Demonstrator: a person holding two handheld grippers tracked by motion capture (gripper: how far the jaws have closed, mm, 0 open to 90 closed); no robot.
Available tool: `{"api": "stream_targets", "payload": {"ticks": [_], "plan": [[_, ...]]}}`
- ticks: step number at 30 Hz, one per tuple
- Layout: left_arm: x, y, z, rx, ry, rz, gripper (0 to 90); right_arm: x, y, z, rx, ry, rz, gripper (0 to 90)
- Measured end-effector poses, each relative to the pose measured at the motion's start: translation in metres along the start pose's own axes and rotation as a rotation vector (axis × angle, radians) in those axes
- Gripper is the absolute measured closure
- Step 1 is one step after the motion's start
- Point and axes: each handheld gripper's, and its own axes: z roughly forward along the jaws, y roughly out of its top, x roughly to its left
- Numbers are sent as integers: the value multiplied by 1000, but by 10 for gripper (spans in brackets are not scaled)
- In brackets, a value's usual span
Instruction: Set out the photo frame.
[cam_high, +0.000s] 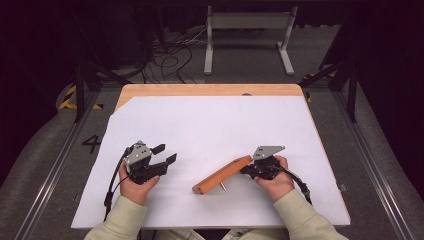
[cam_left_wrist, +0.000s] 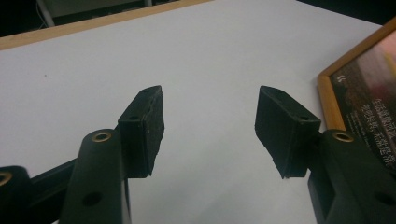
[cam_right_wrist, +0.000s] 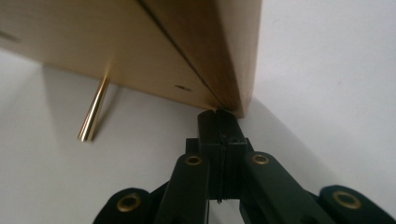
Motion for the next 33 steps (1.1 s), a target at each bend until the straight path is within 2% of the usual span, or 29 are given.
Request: {"api": "stream_targets", "payload": {"ticks": [5, 12, 19, 28, 33], "plan": [[1, -2, -1, 3, 2, -6, 426, -13, 13, 11, -20, 22, 65, 900], [3, -6, -6, 3, 13, -15, 425, -24, 36, 28, -20, 48, 90, 900], [5, -8, -11, 5, 21, -27, 424, -29, 61, 47, 11, 49, 56, 900], [7, -9, -10, 3, 14, -31, 423, -24, 90, 73, 13, 103, 8, 900], [6, -9, -10, 4, 11, -30, 423, -25, 92, 80, 5, 124, 8, 900]]}}
